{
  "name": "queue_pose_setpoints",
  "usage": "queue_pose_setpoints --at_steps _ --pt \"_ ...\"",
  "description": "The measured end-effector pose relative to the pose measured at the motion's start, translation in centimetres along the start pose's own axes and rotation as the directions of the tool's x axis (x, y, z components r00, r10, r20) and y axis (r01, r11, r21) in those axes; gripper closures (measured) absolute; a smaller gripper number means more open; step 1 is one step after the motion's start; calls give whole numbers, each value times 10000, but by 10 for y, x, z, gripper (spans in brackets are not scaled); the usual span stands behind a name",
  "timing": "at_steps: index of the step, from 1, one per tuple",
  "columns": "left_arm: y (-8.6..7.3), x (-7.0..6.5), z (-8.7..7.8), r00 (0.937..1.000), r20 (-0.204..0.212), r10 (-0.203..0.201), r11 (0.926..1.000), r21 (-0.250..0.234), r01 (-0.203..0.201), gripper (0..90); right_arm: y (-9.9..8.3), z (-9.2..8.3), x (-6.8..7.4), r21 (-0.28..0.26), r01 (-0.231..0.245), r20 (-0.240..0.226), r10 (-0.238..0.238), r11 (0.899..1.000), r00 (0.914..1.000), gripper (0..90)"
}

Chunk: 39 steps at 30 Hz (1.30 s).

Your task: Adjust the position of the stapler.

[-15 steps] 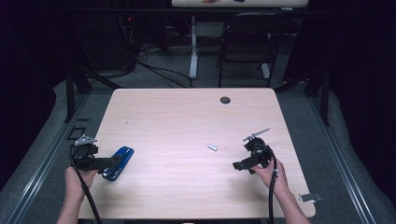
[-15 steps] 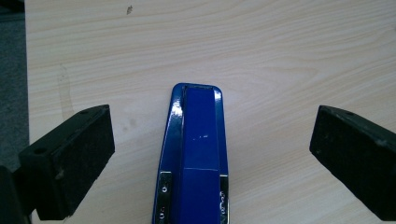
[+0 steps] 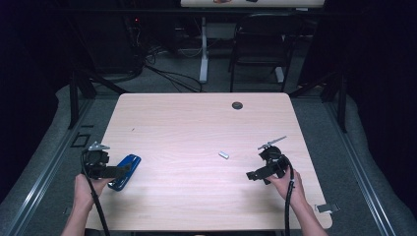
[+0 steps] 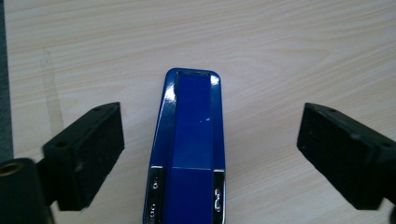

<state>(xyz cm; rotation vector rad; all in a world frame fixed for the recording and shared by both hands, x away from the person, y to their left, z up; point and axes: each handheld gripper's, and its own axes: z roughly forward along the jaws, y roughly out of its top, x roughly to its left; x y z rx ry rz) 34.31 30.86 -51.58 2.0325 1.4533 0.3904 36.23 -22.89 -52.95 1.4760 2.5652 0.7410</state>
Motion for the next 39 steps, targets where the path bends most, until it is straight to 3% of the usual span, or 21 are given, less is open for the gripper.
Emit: queue_pose_setpoints --at_steps 1,10,16,22,28,39 --pt "0 0 0 10000 -11 -39 10000 -57 39 132 -1 0 0 54 21 67 -21 10000 10000 1" --pt "-1 -1 10 10000 55 -19 9957 922 14 291 -2 0 1 37 -35 -60 35 10000 10000 4" --pt "-3 -1 11 9999 -165 30 9913 1317 -8 390 -1 1 1 261 164 -16 -163 9995 9999 5" --pt "-5 0 12 9989 -470 -8 9885 1511 79 472 -1 1 2 165 61 -74 -60 9998 10000 10" --pt "-5 1 11 9988 -488 -49 9884 1513 123 570 -1 2 3 250 147 -54 -146 9996 9999 10" --pt "-7 4 12 9984 -509 -248 9840 1750 333 631 -1 2 3 312 179 -44 -177 9994 9998 18"
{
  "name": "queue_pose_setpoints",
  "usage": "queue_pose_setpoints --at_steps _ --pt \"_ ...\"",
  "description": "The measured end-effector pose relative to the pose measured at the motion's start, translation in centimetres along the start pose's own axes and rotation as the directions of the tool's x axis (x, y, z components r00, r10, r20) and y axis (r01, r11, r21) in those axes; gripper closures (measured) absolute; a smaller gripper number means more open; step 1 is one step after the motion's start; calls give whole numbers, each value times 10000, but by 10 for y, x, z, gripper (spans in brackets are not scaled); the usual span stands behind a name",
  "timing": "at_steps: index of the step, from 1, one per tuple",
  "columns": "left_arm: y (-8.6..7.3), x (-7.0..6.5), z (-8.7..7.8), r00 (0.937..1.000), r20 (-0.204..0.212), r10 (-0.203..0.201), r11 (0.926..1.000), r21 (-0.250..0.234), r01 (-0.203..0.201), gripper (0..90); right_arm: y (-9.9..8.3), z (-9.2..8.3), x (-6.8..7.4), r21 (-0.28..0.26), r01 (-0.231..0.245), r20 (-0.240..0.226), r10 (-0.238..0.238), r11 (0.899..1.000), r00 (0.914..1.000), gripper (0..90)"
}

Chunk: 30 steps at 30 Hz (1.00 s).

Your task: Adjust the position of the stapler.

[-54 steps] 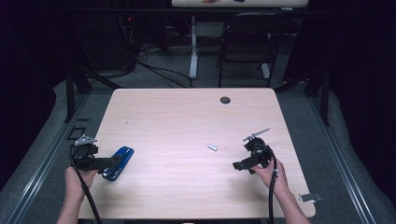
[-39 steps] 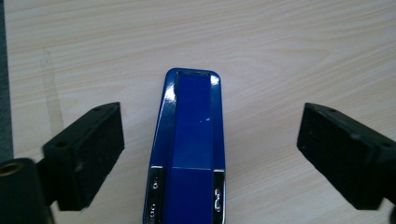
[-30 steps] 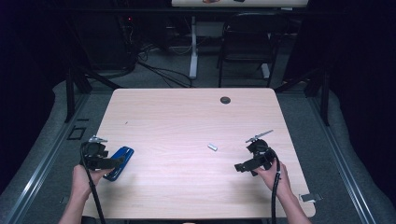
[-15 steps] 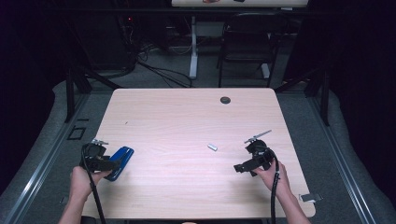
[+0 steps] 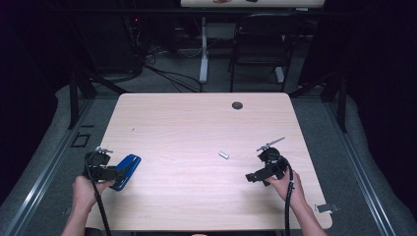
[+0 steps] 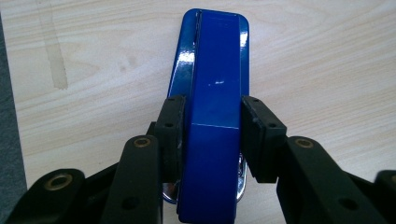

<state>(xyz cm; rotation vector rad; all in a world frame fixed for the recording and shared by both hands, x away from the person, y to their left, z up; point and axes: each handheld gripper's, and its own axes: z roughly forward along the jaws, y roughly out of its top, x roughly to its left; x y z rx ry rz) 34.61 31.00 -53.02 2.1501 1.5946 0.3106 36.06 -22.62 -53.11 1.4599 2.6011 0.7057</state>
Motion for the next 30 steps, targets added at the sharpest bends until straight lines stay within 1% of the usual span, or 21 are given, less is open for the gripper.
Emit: queue_pose_setpoints --at_steps 3,6,15,19,20,22,23,26,30 --pt "-1 1 0 9999 114 -93 9999 -88 94 637 0 0 0 -34 -24 -24 24 10000 10000 22" --pt "-1 1 0 9992 374 -157 9998 -91 161 648 0 0 0 -21 -7 -31 7 10000 10000 22" --pt "0 -4 -1 9996 228 -141 9999 7 141 654 1 1 2 -164 -71 -40 70 9998 10000 23" --pt "0 -5 0 9992 380 -117 9999 -12 117 653 1 0 2 -247 -83 -95 80 9997 9999 21" --pt "0 -6 0 9987 494 -138 9999 -38 140 653 1 0 2 -247 -83 -95 80 9997 9999 21" --pt "1 -9 1 9986 519 -31 10000 -29 32 652 1 0 1 -221 -58 -144 54 9997 9999 21" --pt "1 -10 1 9982 606 -17 10000 6 17 652 1 0 1 -204 -62 -145 59 9998 9999 21" --pt "2 -13 1 9979 648 70 10000 12 -71 652 1 1 1 -200 -70 -119 68 9998 9999 21" --pt "2 -16 2 9979 644 35 10000 -14 -34 652 1 1 2 -241 -94 -114 92 9997 9999 19"
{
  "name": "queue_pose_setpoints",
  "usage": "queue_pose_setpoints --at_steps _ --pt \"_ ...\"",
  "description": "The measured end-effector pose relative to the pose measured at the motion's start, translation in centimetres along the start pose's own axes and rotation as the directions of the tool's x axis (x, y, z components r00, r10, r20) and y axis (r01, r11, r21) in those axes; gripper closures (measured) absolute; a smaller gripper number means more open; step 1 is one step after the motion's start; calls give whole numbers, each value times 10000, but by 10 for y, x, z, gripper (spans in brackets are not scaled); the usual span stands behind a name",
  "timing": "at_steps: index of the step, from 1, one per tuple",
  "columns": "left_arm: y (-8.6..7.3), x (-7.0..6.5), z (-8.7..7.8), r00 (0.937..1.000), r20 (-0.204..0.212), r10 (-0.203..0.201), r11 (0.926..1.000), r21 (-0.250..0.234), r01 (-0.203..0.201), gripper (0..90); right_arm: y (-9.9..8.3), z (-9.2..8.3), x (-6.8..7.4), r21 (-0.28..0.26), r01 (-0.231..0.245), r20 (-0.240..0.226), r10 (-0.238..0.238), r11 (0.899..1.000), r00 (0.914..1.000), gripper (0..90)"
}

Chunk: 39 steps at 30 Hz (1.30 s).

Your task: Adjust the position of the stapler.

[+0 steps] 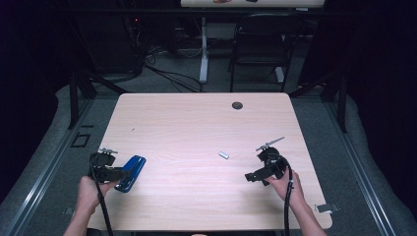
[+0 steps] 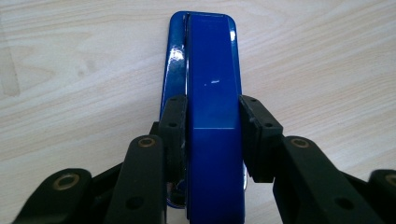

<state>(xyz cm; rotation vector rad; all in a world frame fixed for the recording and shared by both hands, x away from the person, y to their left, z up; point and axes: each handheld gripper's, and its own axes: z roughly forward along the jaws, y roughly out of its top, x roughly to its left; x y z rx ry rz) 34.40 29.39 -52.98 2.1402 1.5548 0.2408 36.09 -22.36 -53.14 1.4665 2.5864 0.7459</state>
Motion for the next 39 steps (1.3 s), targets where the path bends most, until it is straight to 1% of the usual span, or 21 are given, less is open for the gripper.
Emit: queue_pose_setpoints --at_steps 1,2,3,5,6,8,13,15,16,17,18,23,24,25,26,27,29,30,33,35,39 --pt "0 0 0 10000 -7 -26 10000 3 26 652 0 -1 -1 97 108 24 -108 9999 9999 18" --pt "0 -1 0 10000 63 -62 10000 4 62 651 0 -1 0 79 107 18 -107 9999 9999 17" --pt "1 -2 0 9999 134 5 10000 75 -6 651 0 0 1 -48 -10 51 10 10000 10000 17" --pt "1 -4 1 9998 169 -48 10000 8 48 650 0 0 0 -12 21 24 -21 10000 10000 17" --pt "1 -7 2 9996 293 11 10000 53 -13 649 0 0 0 98 113 25 -113 9999 9999 17" --pt "2 -10 3 9992 378 108 9999 81 -111 646 1 -1 0 187 133 34 -133 9997 9999 16" --pt "4 -18 5 9984 471 309 9994 118 -315 644 1 -1 0 203 148 5 -148 9997 9999 15" --pt "5 -20 6 9979 529 363 9992 165 -372 644 1 -1 0 213 193 2 -193 9996 9998 15" --pt "6 -23 6 9972 594 452 9987 208 -465 643 1 0 0 154 138 -3 -138 9998 9999 15" --pt "6 -23 6 9972 594 452 9987 208 -465 642 1 0 0 144 111 -11 -111 9998 9999 15" --pt "7 -27 7 9967 635 502 9984 234 -518 642 1 0 0 190 146 1 -146 9997 9999 15" --pt "9 -34 10 9957 671 637 9976 243 -655 638 1 1 1 132 113 19 -114 9998 9999 15" --pt "10 -36 10 9954 736 616 9975 303 -640 637 0 2 2 23 -14 72 14 10000 10000 15" --pt "10 -37 11 9948 785 644 9973 288 -668 636 1 1 1 188 157 10 -157 9997 9999 15" --pt "10 -38 11 9947 798 651 9972 315 -678 635 1 1 1 186 152 -1 -152 9997 9999 15" --pt "11 -39 11 9944 828 661 9971 332 -690 635 0 2 2 18 -12 27 12 10000 10000 15" --pt "11 -42 12 9942 867 630 9973 328 -660 633 1 1 0 270 205 -3 -205 9994 9998 15" --pt "12 -43 12 9939 912 627 9973 330 -659 632 1 1 1 202 135 4 -135 9997 9999 15" --pt "14 -47 14 9932 958 664 9969 350 -700 629 1 2 0 191 182 35 -182 9997 9998 15" --pt "15 -51 15 9931 890 761 9962 357 -796 629 1 2 1 186 184 33 -185 9997 9998 15" --pt "18 -58 18 9926 893 819 9958 327 -852 629 1 2 1 203 198 -2 -198 9996 9998 15"
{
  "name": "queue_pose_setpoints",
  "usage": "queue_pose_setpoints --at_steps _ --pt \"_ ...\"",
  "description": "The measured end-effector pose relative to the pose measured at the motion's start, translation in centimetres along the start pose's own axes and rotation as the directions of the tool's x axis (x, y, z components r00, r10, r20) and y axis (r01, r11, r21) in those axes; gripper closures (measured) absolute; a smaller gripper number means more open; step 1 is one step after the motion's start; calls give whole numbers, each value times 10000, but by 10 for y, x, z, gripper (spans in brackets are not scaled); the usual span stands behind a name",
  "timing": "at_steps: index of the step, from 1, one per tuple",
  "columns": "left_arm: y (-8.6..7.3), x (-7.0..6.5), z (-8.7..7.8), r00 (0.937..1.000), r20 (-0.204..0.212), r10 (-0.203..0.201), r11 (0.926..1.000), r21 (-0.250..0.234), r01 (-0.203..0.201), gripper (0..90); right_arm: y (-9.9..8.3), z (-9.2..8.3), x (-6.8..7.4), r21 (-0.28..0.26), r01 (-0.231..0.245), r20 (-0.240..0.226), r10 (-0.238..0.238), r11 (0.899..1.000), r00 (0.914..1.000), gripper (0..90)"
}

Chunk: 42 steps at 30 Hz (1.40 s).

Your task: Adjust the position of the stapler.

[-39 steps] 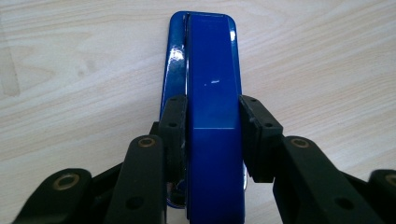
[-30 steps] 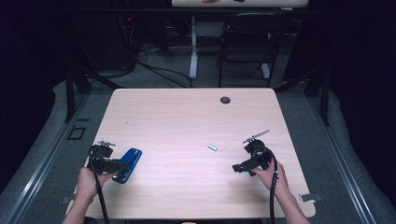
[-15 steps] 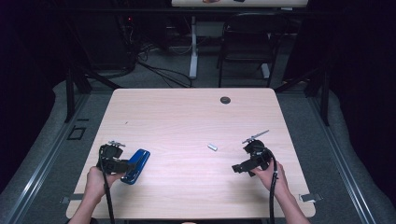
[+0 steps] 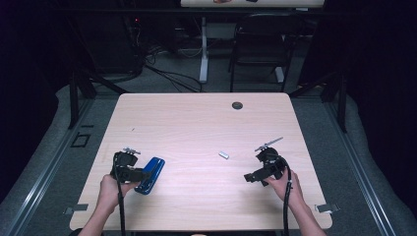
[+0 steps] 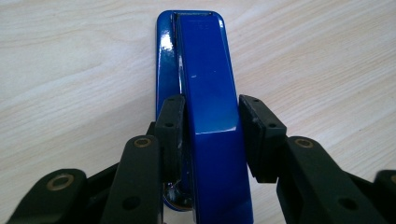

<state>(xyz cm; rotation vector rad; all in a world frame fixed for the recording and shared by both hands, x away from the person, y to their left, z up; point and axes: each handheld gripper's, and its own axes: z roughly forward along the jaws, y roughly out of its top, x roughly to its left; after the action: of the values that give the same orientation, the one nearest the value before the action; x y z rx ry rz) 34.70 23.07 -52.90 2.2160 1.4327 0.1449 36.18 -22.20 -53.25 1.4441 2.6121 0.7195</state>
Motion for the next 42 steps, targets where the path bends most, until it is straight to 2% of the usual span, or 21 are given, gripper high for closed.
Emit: queue_pose_setpoints --at_steps 14,20,23,30,36,37,40,42 --pt "12 -19 11 9998 204 25 10000 -80 -23 627 0 1 1 69 -50 -47 51 10000 10000 15" --pt "16 -32 16 9989 345 314 9995 -82 -311 635 0 1 1 66 -34 -94 34 10000 10000 15" --pt "17 -38 18 9971 411 647 9979 -62 -645 640 0 0 1 98 30 -118 -29 9999 9999 15" --pt "17 -33 11 9948 764 677 9977 -144 -668 638 -1 0 1 -34 19 -129 -20 10000 9999 15" --pt "14 -30 -3 9934 1004 558 9962 -723 -487 636 -1 -2 1 7 -12 -146 13 10000 9999 16" --pt "12 -26 -7 9941 1012 381 9950 -962 -283 639 -1 -2 1 34 -7 -147 7 10000 9999 16" --pt "11 -21 -11 9948 982 259 9940 -1079 -153 705 -1 -1 1 -7 21 -145 -21 10000 9999 16" --pt "9 -12 -12 9969 776 149 9946 -1033 -68 770 -1 -1 1 13 43 -155 -43 10000 9999 16"
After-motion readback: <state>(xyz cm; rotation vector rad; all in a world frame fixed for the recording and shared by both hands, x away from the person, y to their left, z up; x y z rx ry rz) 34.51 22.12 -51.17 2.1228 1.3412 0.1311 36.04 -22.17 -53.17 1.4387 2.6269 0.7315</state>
